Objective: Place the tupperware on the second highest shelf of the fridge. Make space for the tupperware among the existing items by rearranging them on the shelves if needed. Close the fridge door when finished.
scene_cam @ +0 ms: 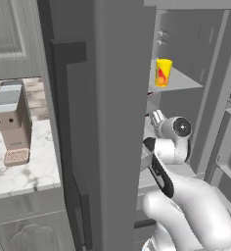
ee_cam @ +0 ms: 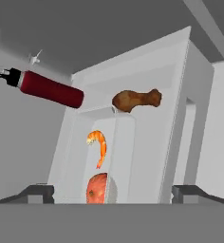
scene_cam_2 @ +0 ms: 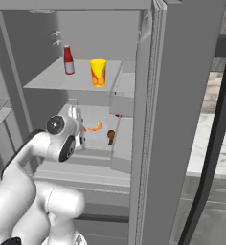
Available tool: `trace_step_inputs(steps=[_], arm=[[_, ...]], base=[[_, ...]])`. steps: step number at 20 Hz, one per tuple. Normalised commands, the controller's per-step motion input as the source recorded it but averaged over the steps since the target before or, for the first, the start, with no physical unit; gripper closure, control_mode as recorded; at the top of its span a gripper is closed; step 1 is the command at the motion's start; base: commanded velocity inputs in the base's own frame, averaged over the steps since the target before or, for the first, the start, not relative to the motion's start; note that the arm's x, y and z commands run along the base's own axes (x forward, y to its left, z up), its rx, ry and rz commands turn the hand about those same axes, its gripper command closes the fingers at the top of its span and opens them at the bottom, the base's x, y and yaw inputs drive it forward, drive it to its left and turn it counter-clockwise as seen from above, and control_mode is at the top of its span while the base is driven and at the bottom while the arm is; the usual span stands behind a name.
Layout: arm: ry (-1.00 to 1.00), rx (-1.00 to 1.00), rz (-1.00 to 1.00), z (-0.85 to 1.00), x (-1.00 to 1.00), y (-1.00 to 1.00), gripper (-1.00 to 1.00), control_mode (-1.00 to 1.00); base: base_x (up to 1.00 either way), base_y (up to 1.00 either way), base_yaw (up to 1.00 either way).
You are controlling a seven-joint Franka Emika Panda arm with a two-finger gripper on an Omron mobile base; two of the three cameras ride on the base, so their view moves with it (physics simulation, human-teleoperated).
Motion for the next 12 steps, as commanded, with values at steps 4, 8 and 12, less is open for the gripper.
trace_step_inputs(steps=[4,8,12], arm=[[0.10,0.02,0.16,0.64,-0.69,0.00,-1.00,-1.00],[0.03,0.00,0.13,0.37,-0.62,0.18,-1.00,-1.00],[0.00,0.00,0.04,0.27,-0.39,0.22,-1.00,-1.00]], base=[[0.00,0.00,0.00],[0.00,0.00,0.00],[0.00,0.00,0.00]])
